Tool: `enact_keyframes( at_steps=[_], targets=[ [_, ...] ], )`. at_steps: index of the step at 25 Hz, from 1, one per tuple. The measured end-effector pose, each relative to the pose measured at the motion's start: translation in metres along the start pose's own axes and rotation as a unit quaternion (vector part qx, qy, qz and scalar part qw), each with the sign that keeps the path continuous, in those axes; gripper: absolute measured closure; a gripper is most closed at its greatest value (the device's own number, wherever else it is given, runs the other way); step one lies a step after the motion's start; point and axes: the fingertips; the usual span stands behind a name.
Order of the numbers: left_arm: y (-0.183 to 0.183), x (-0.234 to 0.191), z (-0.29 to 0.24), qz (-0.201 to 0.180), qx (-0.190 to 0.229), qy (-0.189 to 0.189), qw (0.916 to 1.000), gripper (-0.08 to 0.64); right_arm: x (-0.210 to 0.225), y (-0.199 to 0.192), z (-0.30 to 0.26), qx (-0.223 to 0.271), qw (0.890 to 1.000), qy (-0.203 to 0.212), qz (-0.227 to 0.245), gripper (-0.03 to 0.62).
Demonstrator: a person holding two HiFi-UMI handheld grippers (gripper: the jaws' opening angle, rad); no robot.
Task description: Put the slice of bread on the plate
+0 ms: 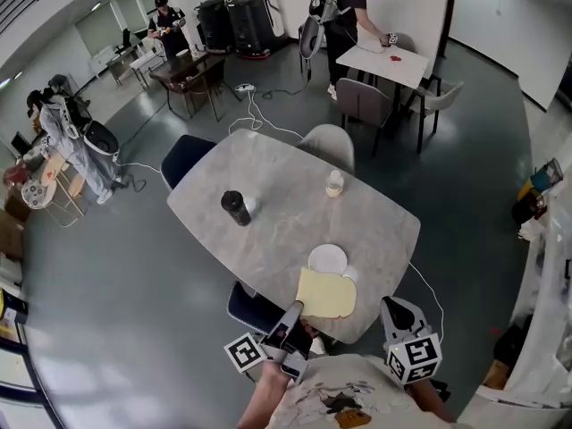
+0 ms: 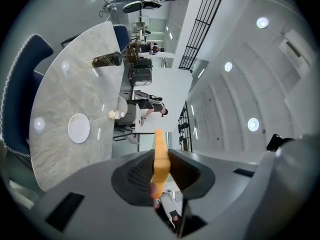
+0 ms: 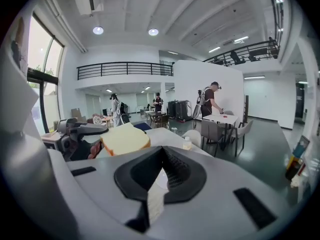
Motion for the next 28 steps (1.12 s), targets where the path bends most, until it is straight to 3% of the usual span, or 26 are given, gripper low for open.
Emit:
enact_keyframes(
  at_steps=[7, 13, 16, 20, 28],
  targets=[
    [0.009, -0.024, -0.024, 0.014, -0.031, 0.035, 0.9988, 0.466, -0.008, 0.009, -0.026, -0.030, 0.998, 0.055, 0.020, 0.588],
    [0.017, -0.054, -0.061, -0.008, -0.036, 0.061, 0.9975, 0.466, 0.026, 0.013, -0.059, -0.034, 0.998, 0.056, 0.020, 0.588],
    [0.016, -0.053, -0.090, -0.009, -0.016, 0.051, 0.9985, 0.466, 0.046, 0.008, -0.078, -0.057, 0.995, 0.073, 0.031, 0.588],
    [0.028, -0.074, -0.099, -0.002, 0.024, 0.074, 0.9970, 0.466, 0.055, -0.007, -0.102, -0.085, 0.990, 0.107, 0.035, 0.588],
    [0.044, -0.108, -0.110, 0.015, 0.067, 0.090, 0.9936, 0.466, 0.048, -0.016, -0.152, -0.080, 0.982, 0.167, 0.034, 0.588]
  ],
)
Point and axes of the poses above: the fingertips, and each gripper's own axes: z backward along the fingers, x to its right, y out of its top, and after that the axes turned 6 degrees about x, right-handed
